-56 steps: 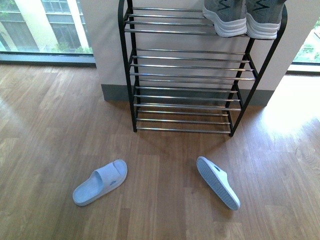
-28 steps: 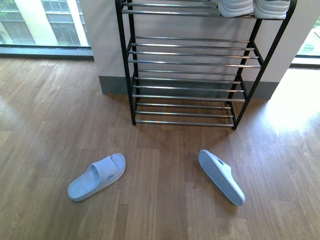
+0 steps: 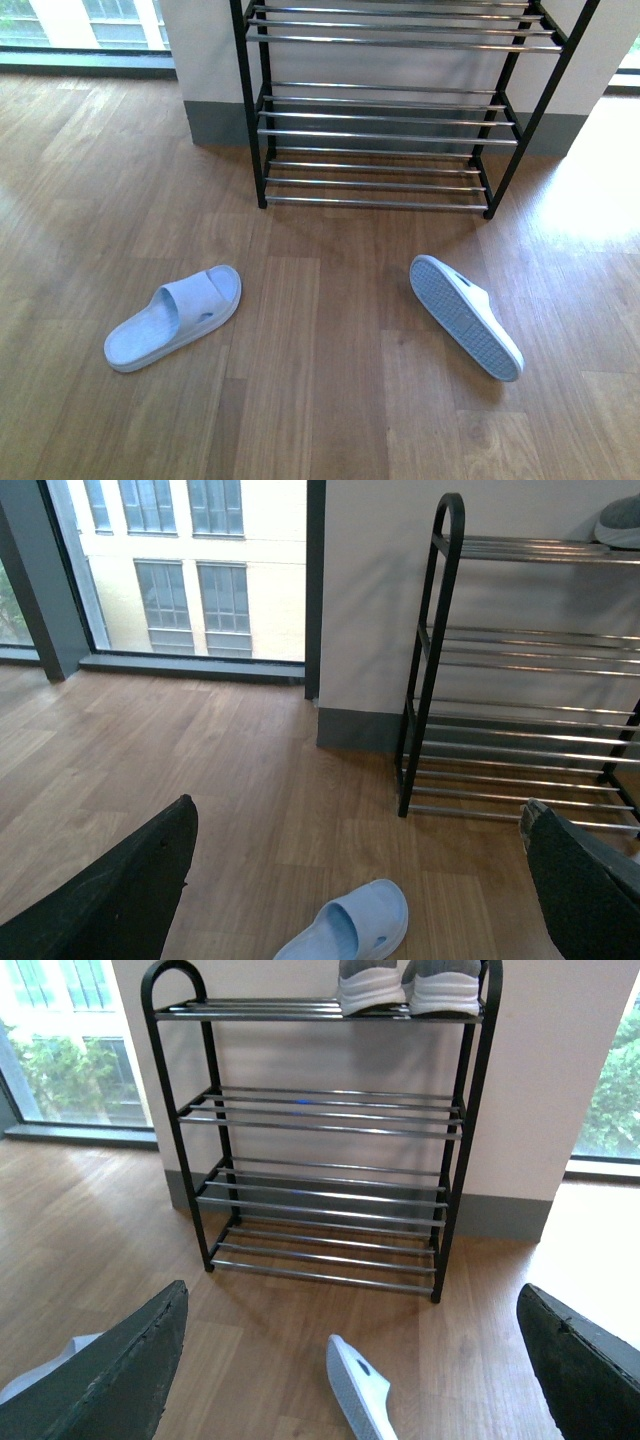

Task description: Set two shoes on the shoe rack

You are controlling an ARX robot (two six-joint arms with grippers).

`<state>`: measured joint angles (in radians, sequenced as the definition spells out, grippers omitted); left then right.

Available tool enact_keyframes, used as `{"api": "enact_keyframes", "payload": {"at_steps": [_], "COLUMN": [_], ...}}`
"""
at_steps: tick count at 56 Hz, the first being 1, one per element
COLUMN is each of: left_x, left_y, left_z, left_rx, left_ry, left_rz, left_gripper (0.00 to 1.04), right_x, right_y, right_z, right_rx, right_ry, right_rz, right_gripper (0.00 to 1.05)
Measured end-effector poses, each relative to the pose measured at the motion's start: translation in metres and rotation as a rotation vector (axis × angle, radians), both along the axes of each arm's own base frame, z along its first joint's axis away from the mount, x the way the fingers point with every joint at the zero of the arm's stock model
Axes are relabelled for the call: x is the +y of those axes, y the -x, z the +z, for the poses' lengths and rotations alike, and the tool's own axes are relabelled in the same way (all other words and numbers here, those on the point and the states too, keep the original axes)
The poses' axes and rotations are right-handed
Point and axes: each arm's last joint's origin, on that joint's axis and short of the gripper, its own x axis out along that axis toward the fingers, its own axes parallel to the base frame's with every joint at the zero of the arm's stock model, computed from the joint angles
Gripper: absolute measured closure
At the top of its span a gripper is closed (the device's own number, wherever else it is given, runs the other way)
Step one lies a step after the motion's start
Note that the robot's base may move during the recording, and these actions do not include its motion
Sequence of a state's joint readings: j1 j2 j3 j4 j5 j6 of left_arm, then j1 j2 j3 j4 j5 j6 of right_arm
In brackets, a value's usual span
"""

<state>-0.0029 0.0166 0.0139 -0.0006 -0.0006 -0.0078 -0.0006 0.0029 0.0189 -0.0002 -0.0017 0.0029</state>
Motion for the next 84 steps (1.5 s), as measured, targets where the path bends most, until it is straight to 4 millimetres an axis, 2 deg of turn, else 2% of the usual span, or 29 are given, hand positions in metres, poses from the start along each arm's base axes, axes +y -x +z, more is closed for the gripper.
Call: {"api": "enact_keyframes", "payload": {"at_steps": [27,30,34,37,46,54,59,65,76,84], "left_x": [0.0,0.0,0.0,0.0,0.0,0.0,0.0,0.0,0.0,0.0], "left_y": [0.0,0.0,0.0,0.0,0.0,0.0,0.0,0.0,0.0,0.0], "left_z": [0.0,0.0,0.0,0.0,0.0,0.0,0.0,0.0,0.0,0.0], "left_rx": [0.0,0.0,0.0,0.0,0.0,0.0,0.0,0.0,0.0,0.0], "left_ry": [0.0,0.0,0.0,0.0,0.0,0.0,0.0,0.0,0.0,0.0], "left_rz": [0.0,0.0,0.0,0.0,0.0,0.0,0.0,0.0,0.0,0.0], "left_gripper": [0.09,0.09,0.09,0.09,0.09,0.09,0.09,0.09,0.09,0.09], "right_x": [0.0,0.0,-0.001,-0.002,0.0,0.006,0.007,0.004,-0.012,-0.02], "right_y": [0.0,0.0,-0.004,-0.012,-0.053,-0.119,-0.157,-0.191,-0.237,-0.262], "right_z": [0.0,0.0,-0.004,-0.006,-0.008,-0.028,-0.055,-0.093,-0.156,-0.19], "right_rx": [0.0,0.004,0.066,0.158,0.313,0.452,0.576,0.719,0.903,0.952], "right_ry": [0.0,0.009,0.018,0.004,-0.045,-0.057,-0.065,-0.103,-0.203,-0.271], "right_rz": [0.0,-0.052,-0.171,-0.16,-0.094,-0.065,-0.063,-0.086,-0.136,-0.143], "right_gripper": [0.09,0.09,0.09,0.09,0.09,0.09,0.09,0.09,0.09,0.09]}}
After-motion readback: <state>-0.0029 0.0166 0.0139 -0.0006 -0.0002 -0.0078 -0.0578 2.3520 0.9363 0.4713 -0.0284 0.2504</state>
